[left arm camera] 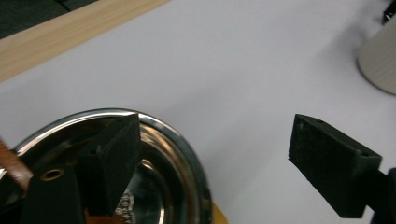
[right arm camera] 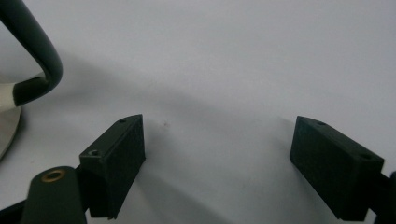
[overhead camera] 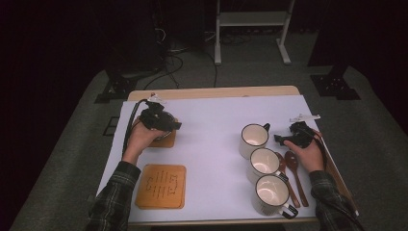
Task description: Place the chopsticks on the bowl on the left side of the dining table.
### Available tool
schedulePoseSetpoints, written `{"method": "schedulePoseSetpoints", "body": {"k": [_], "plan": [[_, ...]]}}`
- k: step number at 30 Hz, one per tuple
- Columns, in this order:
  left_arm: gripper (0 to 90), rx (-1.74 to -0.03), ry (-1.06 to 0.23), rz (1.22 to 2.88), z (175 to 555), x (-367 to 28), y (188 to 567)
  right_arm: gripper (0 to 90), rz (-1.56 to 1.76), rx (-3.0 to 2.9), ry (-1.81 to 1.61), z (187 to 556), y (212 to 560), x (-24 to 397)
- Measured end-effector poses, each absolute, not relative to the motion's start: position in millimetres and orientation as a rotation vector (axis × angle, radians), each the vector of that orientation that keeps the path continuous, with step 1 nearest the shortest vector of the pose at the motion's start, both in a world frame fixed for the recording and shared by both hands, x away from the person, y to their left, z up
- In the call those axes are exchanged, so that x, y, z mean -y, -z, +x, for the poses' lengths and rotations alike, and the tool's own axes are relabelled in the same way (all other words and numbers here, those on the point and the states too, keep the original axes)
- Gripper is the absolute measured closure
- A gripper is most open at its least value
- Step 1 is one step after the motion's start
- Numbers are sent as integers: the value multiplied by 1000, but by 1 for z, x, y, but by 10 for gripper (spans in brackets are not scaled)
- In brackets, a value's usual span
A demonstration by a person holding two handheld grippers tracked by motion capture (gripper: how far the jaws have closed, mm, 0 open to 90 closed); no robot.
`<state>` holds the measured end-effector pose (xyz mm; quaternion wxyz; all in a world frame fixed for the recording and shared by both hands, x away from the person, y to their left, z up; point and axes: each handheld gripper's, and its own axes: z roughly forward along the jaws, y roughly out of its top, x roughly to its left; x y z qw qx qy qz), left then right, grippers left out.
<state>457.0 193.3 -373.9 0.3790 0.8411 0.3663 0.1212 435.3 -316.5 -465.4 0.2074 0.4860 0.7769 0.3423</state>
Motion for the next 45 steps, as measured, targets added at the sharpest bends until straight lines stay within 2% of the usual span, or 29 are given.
{"method": "schedulePoseSetpoints", "body": {"k": [3, 11, 18, 45], "plan": [[98, -920, -305, 2151, 451, -187, 375, 164, 1354, -2164, -954, 435, 465, 317], [77, -852, -248, 2197, 437, -167, 378, 164, 1353, -2166, -952, 436, 465, 317], [0, -805, -249, 2204, 421, -149, 379, 164, 1353, -2165, -953, 436, 465, 317], [0, -618, -190, 2287, 345, -96, 423, 164, 1353, -2166, -953, 436, 465, 317]]}}
